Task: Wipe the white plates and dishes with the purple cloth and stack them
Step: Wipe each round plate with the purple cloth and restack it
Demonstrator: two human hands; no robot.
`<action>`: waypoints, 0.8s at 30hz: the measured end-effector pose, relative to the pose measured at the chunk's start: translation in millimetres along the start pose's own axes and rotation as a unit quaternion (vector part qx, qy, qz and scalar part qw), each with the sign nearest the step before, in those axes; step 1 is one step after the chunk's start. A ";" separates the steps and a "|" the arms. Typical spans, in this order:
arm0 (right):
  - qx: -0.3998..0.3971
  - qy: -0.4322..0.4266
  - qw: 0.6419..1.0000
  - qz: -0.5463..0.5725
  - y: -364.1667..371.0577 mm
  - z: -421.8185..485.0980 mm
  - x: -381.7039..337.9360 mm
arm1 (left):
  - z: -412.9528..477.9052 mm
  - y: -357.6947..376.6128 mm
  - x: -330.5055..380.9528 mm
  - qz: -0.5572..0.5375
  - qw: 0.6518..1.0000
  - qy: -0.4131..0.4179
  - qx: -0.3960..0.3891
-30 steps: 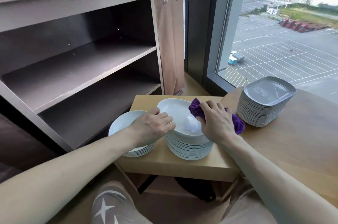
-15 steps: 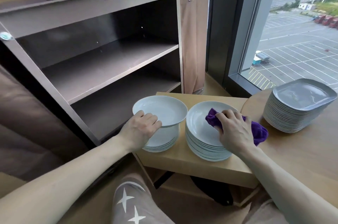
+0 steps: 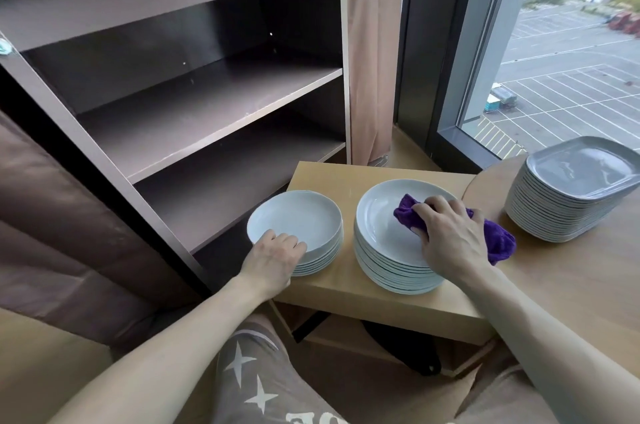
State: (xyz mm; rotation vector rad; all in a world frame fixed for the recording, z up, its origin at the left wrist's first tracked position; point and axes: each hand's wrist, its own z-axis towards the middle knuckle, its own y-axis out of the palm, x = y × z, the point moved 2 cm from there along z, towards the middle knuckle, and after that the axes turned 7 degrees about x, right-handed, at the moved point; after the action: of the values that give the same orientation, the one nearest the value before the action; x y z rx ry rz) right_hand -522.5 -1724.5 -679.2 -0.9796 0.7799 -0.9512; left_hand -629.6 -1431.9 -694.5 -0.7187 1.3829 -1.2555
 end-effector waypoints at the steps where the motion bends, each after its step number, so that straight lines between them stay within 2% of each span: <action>1: 0.007 0.004 1.000 0.000 -1.0 0.9 1.2 | -0.4 2.7 0.9 -0.012 1.000 -0.004 -0.026; 6: -0.008 0.029 0.999 -0.033 -2.6 10.3 11.1 | 9.7 23.4 -11.1 -0.088 0.989 -0.039 -0.110; 12: -0.026 0.037 0.997 -0.067 1.4 29.0 18.3 | 18.9 31.5 -12.0 -0.125 0.981 -0.065 -0.134; 16: -0.048 0.045 0.994 -0.093 9.2 38.7 17.7 | 29.5 28.4 -9.2 -0.181 0.960 -0.121 -0.174; 19: -0.073 0.050 0.991 -0.098 15.8 43.3 12.9 | 51.7 13.6 7.1 -0.322 0.916 -0.192 -0.142; 21: -0.087 0.053 0.990 -0.096 19.1 45.2 10.1 | 72.1 3.4 22.6 -0.397 0.891 -0.191 -0.108; 24: -0.088 0.051 0.991 -0.090 20.7 45.2 8.6 | 102.3 -3.5 40.2 -0.415 0.892 -0.151 -0.092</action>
State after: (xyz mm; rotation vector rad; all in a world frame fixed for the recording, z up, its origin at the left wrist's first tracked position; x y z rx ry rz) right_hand -473.5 -1712.7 -682.8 -1.1769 0.8827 -1.1086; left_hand -542.9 -1499.4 -689.2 -1.6818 0.9476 -1.5655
